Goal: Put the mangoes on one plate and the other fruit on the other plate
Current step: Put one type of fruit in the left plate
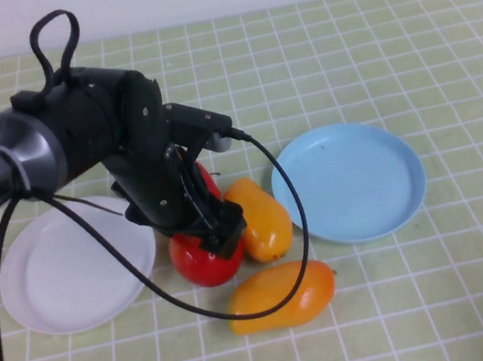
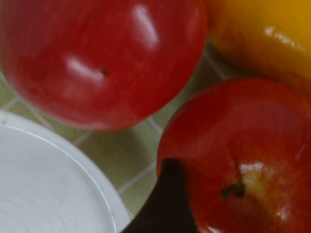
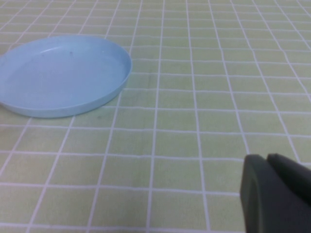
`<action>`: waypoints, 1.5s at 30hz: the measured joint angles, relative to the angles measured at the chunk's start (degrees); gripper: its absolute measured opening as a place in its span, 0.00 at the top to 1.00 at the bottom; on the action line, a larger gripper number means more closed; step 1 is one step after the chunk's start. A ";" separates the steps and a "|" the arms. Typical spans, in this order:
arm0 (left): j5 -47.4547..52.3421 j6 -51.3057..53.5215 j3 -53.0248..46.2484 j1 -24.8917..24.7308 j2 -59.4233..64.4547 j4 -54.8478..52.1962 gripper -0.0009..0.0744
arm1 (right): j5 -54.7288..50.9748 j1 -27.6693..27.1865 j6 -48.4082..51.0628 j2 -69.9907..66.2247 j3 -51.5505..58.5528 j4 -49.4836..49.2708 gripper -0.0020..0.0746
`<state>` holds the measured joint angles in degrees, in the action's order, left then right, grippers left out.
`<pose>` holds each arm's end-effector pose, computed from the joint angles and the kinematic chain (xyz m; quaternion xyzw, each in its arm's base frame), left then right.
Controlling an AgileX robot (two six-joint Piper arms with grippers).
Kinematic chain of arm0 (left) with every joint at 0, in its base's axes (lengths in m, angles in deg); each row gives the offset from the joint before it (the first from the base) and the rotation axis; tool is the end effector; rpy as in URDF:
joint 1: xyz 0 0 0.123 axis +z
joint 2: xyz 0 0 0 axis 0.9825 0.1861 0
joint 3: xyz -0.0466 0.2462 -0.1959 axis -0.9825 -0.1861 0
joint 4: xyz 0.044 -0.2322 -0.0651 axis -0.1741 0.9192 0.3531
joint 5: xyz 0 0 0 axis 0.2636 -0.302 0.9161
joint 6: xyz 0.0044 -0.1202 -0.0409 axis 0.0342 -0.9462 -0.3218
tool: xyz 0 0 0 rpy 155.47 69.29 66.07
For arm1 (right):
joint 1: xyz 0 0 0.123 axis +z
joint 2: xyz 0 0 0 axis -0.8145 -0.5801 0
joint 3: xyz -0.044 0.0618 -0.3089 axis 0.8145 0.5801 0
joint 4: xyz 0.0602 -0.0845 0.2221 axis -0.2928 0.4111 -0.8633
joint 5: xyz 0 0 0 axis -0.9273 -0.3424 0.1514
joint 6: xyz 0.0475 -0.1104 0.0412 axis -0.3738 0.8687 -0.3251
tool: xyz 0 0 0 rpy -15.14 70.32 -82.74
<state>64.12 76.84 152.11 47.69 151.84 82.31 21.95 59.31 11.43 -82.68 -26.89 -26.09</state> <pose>0.3331 -0.2134 0.2269 0.3403 0.9321 -0.0527 0.1127 0.0474 0.0105 0.1637 -0.0444 0.7952 0.0484 0.6028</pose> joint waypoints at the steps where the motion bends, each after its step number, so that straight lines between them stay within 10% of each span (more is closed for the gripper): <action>1: 0.00 0.00 0.00 0.00 0.00 0.00 0.22 | 0.00 0.00 0.00 0.00 0.00 0.00 0.99; 15: 6.41 0.00 2.65 0.49 -6.06 -2.03 0.22 | 0.00 0.00 0.00 0.00 0.00 0.00 0.99; 29: 11.03 -1.41 2.09 20.82 -6.94 -5.60 0.22 | -0.03 0.00 0.00 0.00 0.00 0.00 0.99; 45: 9.75 -3.54 1.76 21.30 -4.35 -8.43 0.10 | -0.03 0.00 0.00 0.00 0.00 0.00 0.99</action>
<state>73.87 73.30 153.86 69.00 147.49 73.88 21.92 59.31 11.43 -82.68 -26.89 -26.09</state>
